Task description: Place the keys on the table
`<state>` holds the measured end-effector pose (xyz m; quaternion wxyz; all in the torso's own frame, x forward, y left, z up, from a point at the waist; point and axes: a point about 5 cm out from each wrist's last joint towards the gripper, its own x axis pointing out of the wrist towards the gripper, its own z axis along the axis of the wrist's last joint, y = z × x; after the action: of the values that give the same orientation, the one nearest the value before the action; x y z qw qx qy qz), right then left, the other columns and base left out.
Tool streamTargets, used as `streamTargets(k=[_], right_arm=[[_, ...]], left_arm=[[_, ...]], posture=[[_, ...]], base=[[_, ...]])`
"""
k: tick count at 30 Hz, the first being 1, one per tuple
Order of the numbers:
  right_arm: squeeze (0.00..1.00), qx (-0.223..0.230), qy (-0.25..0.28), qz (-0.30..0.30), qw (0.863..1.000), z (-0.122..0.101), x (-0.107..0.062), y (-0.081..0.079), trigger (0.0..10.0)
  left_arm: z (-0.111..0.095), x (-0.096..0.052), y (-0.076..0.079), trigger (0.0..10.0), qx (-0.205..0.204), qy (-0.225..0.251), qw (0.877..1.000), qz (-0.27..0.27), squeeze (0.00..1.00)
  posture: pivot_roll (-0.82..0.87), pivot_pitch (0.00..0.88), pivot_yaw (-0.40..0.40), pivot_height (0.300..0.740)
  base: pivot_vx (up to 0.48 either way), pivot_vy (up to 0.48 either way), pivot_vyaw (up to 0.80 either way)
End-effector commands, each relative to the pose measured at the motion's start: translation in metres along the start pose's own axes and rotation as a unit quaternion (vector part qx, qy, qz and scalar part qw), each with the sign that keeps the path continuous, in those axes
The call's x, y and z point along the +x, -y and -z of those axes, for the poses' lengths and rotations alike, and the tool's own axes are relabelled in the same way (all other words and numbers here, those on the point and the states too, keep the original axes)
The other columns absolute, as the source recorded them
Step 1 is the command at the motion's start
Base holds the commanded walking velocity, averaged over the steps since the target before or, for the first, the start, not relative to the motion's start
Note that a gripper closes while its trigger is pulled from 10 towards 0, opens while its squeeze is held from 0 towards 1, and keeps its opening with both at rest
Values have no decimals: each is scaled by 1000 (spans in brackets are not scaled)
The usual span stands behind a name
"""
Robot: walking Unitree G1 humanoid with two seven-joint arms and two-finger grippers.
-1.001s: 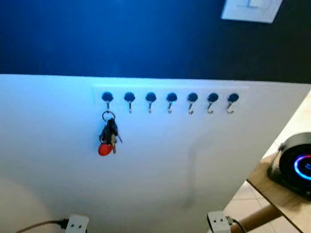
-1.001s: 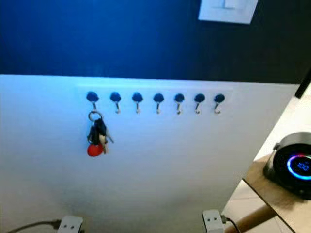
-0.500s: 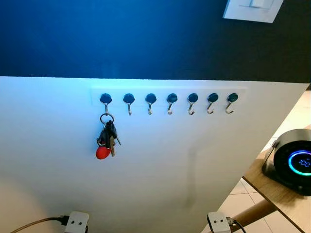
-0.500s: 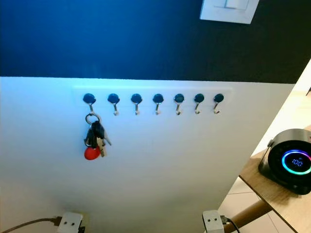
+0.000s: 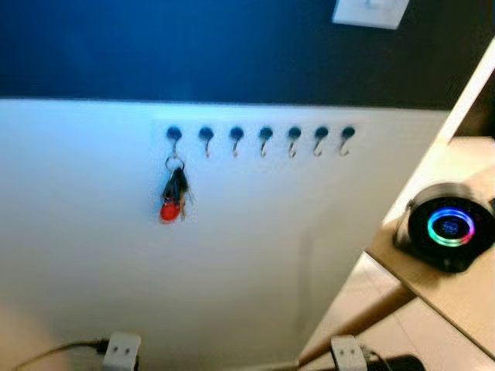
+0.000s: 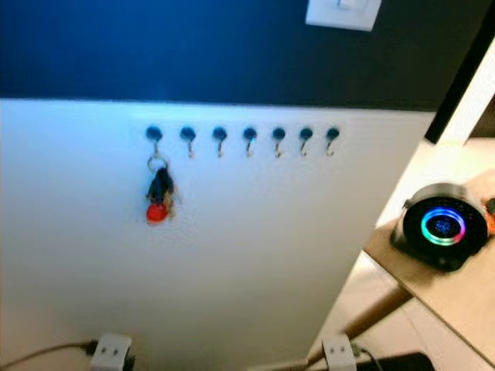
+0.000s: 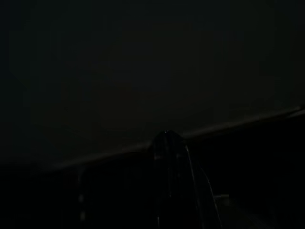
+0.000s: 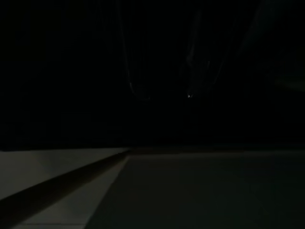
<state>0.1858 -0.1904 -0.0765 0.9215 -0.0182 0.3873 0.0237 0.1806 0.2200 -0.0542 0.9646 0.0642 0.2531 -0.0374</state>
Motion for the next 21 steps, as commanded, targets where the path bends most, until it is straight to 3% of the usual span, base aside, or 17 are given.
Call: streamTargets(k=[1,12,21], right_arm=[[0,7,-3,9,1000,2,-1,5,10000],[0,7,6,4,1000,-6,2,1,10000],[0,-4,18,-13,1000,-16,6,-7,10000]], left_arm=[[7,-3,3,10000,-4,-18,1000,2,0],[-4,8,7,10000,3,-16,1000,7,0],[-23,25,25,10000,22,0,999,36,0]], posture=[[122,27,-73,740],[126,29,-76,740],[124,22,-73,740]], base=[[0,0,0],[0,0,0],[0,0,0]])
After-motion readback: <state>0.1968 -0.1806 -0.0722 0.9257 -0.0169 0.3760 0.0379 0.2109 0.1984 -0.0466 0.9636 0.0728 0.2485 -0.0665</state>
